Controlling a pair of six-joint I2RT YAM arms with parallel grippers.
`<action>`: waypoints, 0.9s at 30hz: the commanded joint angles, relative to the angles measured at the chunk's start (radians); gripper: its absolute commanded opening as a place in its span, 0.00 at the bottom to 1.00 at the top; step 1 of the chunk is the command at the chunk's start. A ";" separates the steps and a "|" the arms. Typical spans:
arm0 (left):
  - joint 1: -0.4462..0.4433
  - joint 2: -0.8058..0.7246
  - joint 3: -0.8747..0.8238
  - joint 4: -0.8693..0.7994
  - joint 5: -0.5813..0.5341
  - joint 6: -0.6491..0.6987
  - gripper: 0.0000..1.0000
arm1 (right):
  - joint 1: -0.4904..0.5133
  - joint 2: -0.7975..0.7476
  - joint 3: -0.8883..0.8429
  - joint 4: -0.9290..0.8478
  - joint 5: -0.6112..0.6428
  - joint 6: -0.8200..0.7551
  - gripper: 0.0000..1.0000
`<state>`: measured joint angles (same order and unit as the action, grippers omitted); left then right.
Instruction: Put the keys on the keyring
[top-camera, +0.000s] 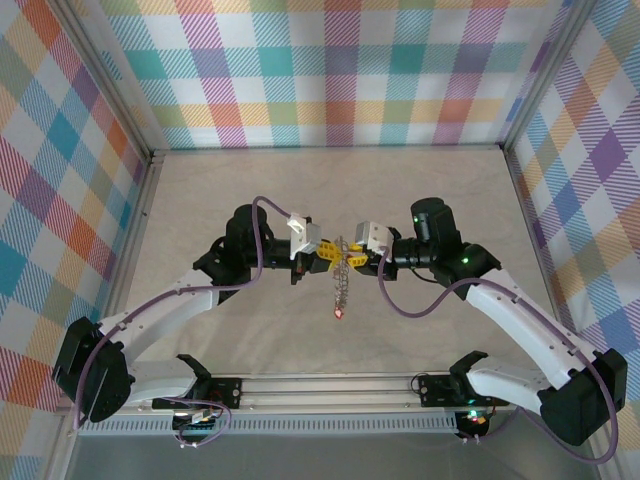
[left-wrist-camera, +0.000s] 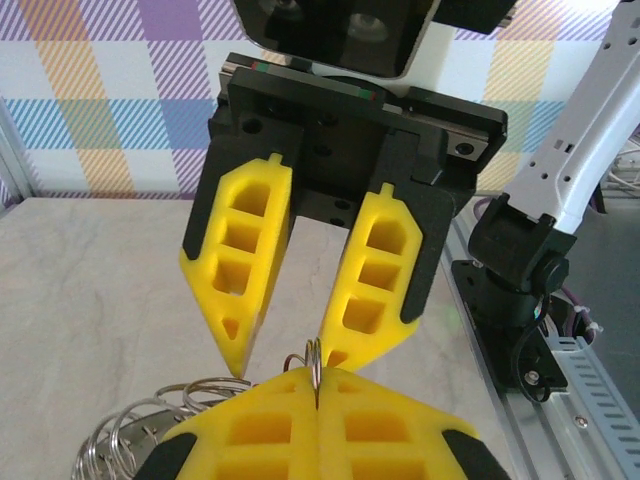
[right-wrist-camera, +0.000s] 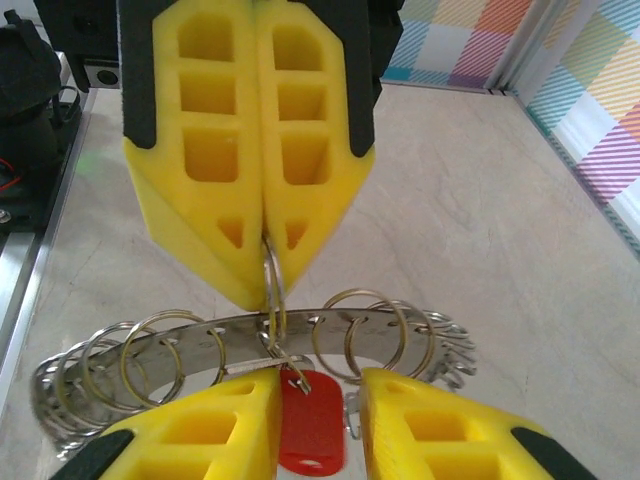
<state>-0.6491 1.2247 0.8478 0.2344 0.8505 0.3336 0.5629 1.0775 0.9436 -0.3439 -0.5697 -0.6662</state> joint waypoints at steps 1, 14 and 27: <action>0.006 0.008 0.025 0.012 0.048 0.027 0.00 | -0.004 -0.005 0.023 0.028 -0.064 -0.005 0.27; 0.005 0.040 0.033 0.015 0.044 0.043 0.00 | -0.004 0.022 0.027 -0.037 -0.107 -0.062 0.22; 0.005 0.020 0.016 0.014 0.036 0.055 0.00 | -0.005 0.082 0.053 -0.052 -0.144 -0.062 0.09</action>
<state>-0.6460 1.2690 0.8478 0.2108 0.8593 0.3656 0.5629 1.1450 0.9596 -0.3882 -0.6586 -0.7166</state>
